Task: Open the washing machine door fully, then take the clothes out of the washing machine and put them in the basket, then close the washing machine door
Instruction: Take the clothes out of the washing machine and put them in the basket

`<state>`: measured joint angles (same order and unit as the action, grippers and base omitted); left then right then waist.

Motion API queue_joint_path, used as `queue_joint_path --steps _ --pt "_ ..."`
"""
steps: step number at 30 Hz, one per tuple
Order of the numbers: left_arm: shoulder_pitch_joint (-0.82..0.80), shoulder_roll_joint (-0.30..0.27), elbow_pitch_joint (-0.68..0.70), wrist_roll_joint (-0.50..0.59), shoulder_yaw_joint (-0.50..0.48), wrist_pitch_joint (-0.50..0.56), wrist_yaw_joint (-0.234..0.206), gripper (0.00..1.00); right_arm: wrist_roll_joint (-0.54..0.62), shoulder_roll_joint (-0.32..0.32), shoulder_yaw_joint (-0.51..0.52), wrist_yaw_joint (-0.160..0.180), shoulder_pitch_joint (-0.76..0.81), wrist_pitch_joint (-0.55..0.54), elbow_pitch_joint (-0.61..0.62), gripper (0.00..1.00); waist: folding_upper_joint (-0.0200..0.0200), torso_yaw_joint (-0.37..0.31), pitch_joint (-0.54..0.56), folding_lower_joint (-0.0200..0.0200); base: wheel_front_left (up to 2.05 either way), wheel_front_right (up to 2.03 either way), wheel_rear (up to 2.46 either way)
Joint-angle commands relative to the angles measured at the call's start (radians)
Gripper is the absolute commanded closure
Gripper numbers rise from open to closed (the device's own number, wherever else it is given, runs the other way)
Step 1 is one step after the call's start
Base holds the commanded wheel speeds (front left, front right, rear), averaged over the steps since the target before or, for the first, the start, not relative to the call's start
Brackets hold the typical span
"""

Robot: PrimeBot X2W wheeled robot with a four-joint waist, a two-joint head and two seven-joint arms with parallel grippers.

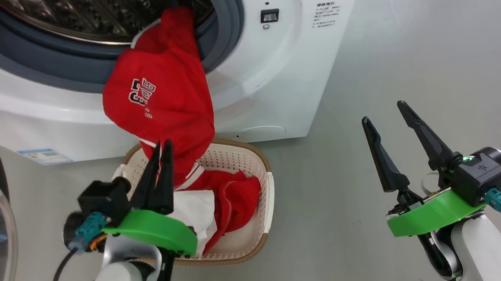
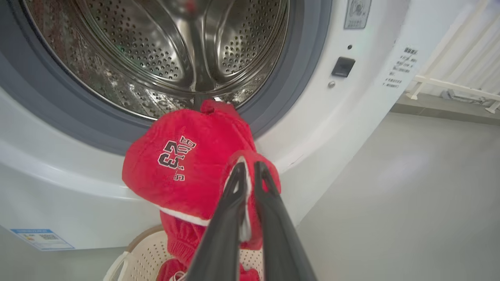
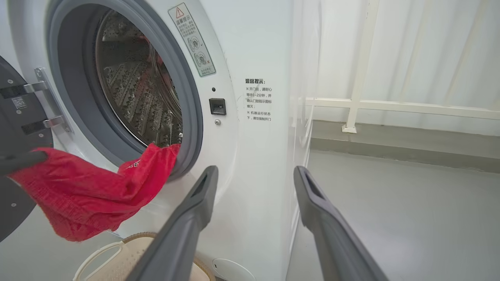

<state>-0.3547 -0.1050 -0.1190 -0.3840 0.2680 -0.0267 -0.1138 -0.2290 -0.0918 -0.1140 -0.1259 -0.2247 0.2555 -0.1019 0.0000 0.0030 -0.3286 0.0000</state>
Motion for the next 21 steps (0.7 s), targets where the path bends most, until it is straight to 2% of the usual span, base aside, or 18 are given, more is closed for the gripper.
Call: queue_joint_path --steps 1,11,12,21 --pt "-0.032 -0.007 -0.011 -0.01 -0.026 -0.005 0.007 1.0 -0.006 -0.005 -0.027 -0.005 -0.009 0.006 0.021 0.0 0.0 -0.009 -0.011 0.0 0.0 0.0 0.0" --pt "-0.131 0.024 -0.384 -0.054 0.001 -0.045 0.057 1.0 -0.008 -0.012 -0.039 -0.005 -0.028 0.006 0.022 0.0 0.0 -0.04 -0.065 0.0 0.0 0.0 0.0" --pt "-0.131 0.024 -0.384 -0.054 0.001 -0.045 0.057 1.0 -0.008 -0.012 -0.039 -0.005 -0.028 0.006 0.022 0.0 0.0 -0.04 -0.065 0.0 0.0 0.0 0.0" --pt "-0.255 0.04 -0.726 -0.08 0.013 -0.085 0.085 1.0 -0.013 -0.011 -0.046 -0.005 -0.059 0.006 0.026 0.0 0.0 -0.073 -0.137 0.0 0.0 0.0 0.0"
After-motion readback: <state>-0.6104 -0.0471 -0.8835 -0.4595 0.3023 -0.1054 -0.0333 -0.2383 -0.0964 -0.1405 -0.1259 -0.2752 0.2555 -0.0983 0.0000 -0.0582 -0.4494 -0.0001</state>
